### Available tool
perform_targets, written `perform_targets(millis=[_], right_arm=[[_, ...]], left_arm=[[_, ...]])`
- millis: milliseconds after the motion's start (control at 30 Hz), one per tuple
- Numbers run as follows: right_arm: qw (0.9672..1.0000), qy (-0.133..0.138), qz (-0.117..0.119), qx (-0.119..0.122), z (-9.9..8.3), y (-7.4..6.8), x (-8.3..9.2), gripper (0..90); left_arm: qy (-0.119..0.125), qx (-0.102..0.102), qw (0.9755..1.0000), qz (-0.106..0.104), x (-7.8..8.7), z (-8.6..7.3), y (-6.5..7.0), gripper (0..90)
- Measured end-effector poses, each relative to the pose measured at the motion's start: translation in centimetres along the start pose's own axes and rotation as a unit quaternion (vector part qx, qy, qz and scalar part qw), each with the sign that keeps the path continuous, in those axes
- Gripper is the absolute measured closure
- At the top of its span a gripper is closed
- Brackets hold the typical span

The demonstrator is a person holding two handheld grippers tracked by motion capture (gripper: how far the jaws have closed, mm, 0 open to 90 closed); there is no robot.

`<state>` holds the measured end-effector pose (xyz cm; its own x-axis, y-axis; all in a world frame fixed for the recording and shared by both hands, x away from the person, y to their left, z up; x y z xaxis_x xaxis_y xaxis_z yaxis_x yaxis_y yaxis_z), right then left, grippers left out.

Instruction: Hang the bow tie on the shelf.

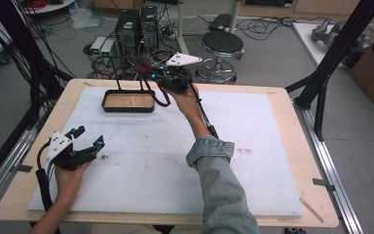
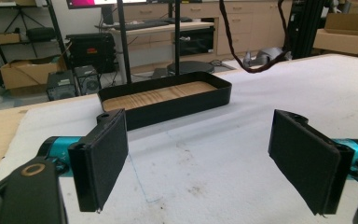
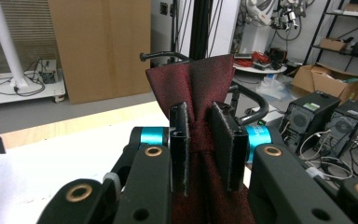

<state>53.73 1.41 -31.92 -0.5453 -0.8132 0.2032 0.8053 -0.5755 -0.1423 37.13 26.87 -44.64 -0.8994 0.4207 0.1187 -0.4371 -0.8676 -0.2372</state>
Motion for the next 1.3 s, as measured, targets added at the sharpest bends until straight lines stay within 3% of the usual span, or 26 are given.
perform_targets(millis=[167, 333, 500, 867, 1067, 1300], right_arm=[[0.9999, -0.002, 0.002, -0.01, 0.6, 0.2, -0.5, 77.2], [1.0, -0.005, 0.0, -0.001, 0.9, -0.1, -1.6, 77.3], [0.9997, -0.015, -0.019, -0.007, 0.2, 0.7, -2.2, 77.2], [0.9983, -0.005, -0.051, -0.026, 0.0, 2.6, -1.9, 77.1], [0.9962, -0.012, -0.076, -0.042, -0.6, 3.2, -2.2, 76.9], [0.9947, -0.021, -0.083, -0.057, -1.4, 3.8, -2.5, 76.3]], left_arm=[[0.001, 0.0, 1.0, -0.001, 0.0, 0.0, 0.0, 20.0], [0.0, 0.0, 1.0, -0.001, 0.0, 0.0, 0.0, 20.1], [0.002, 0.002, 1.0, -0.003, 0.0, 0.0, 0.0, 20.1], [0.001, 0.0, 1.0, -0.002, 0.0, 0.0, 0.0, 20.1], [0.001, 0.0, 1.0, -0.003, 0.0, 0.0, 0.0, 20.1], [0.001, 0.001, 1.0, -0.004, 0.0, 0.0, 0.0, 20.1]])
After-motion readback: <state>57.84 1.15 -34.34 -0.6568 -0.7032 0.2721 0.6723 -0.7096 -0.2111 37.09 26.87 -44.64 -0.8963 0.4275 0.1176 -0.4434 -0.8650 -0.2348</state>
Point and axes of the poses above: each handheld gripper's, and its own axes: x roughly backward along the jaws, z roughly out of its top, y roughly to its right, the point moved 7 cm from there along -x, roughly forward along the jaws, and after that the axes turned 12 degrees about -x, right-handed, at the moved point
